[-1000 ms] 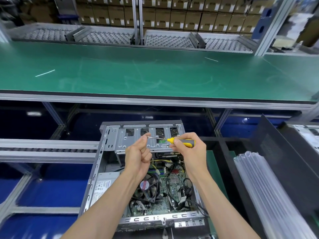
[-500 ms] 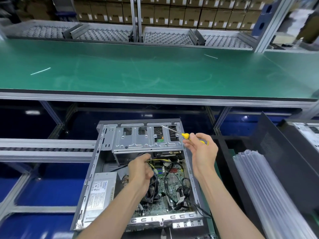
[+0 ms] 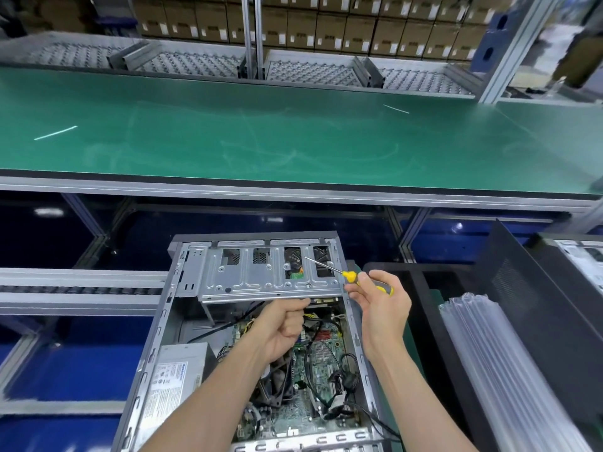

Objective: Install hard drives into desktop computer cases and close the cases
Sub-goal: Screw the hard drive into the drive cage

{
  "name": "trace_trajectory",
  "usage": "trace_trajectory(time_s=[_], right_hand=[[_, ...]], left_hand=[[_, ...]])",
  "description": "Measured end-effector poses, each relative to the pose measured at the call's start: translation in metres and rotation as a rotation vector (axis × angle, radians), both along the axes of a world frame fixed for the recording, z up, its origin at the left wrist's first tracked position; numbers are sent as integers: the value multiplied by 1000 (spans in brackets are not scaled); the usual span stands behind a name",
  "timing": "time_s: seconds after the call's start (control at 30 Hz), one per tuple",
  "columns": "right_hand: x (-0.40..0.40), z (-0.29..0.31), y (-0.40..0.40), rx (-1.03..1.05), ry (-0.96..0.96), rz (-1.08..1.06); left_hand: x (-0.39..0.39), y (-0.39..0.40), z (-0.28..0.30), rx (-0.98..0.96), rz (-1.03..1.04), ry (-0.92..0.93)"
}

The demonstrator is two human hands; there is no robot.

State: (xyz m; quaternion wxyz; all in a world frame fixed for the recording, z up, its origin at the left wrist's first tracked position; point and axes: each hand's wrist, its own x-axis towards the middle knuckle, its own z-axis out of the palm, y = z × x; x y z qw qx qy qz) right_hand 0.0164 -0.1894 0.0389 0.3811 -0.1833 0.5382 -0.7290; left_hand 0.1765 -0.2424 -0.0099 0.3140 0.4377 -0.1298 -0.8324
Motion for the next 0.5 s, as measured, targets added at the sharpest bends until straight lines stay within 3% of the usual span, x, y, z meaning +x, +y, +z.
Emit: trace_trajectory(time_s=[0.5], right_hand=[[7, -11, -10, 49, 200, -15]], left_hand=[[-5, 7, -13, 20, 172, 199]])
